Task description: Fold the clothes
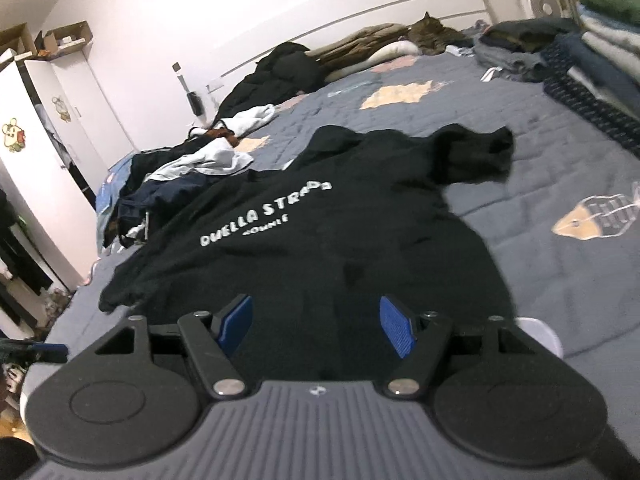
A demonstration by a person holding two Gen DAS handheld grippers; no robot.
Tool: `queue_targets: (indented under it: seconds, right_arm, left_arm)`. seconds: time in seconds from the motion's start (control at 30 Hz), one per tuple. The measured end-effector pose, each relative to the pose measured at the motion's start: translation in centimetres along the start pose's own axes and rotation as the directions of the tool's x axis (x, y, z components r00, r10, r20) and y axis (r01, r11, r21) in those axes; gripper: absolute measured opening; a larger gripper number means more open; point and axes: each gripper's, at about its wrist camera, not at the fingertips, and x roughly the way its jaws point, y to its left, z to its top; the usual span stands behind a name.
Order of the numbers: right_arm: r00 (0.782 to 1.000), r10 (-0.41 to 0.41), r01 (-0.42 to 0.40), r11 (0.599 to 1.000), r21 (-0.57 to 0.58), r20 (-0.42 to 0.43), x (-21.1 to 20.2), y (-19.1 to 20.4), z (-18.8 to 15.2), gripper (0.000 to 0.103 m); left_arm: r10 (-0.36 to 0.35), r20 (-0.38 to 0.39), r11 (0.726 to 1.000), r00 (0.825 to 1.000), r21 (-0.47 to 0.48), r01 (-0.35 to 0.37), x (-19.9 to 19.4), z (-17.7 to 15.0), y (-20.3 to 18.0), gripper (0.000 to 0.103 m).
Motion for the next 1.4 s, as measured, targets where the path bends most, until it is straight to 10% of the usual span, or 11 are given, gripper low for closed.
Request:
queue_targets:
  seconds: [0.13,0.37,0.53,0.67,0.77,0.97,1.17,1.4]
  right_arm:
    - [0.999,-0.030,0.029,0.999,-0.025,-0.024,-1.8,-1.2,-0.6,0.070]
    - [0.984,-0.174,0.171,0.982,-0.076,-0.037,-3.8,-3.8,-0.5,0.070]
    - [0.951,-0.276,0.261,0.959,-0.112,-0.138,-4.0,-6.2,-1.3,0.070]
    - [0.925,-0.295,0.280,0.955,-0.095,-0.240,-3.1,-7.2,-2.4,0.070]
    - [0.917,-0.302,0.273,0.951,-0.142,-0.259,-3.0,-6.6,-3.1,0.069]
    - [0.930,-0.268,0.270,0.963,-0.026,-0.251,-4.0,-8.1,-2.7,0.007]
    - [0.971,-0.154,0.173,0.980,0.093,-0.180,-7.5,-7.2,-1.8,0.005]
    - [0.963,-0.093,0.095,0.995,-0.004,-0.252,-9.4,-2.4,-2.7,0.005]
  left_arm:
    - [-0.045,-0.004,0.998,0.999,-0.053,0.044,0.0,-2.5,-2.1,0.066]
    - [0.066,-0.091,0.967,0.994,-0.241,-0.086,1.7,-6.6,-0.6,0.067]
    - [0.026,-0.143,0.982,0.989,-0.182,-0.052,2.0,-8.0,-1.5,0.065]
    - [-0.050,-0.178,0.989,0.983,-0.147,0.024,2.7,-8.2,-2.5,0.021]
    - [-0.079,-0.183,0.985,0.980,-0.163,0.049,2.9,-8.5,-2.5,0.010]
    - [-0.124,-0.100,0.975,0.987,-0.195,0.103,0.2,-7.6,-0.9,0.005]
    - [-0.054,-0.044,0.987,0.998,-0.153,0.046,-5.1,-4.5,2.2,0.005]
    - [0.039,-0.153,0.996,0.987,-0.070,-0.050,-7.3,-1.3,4.4,0.005]
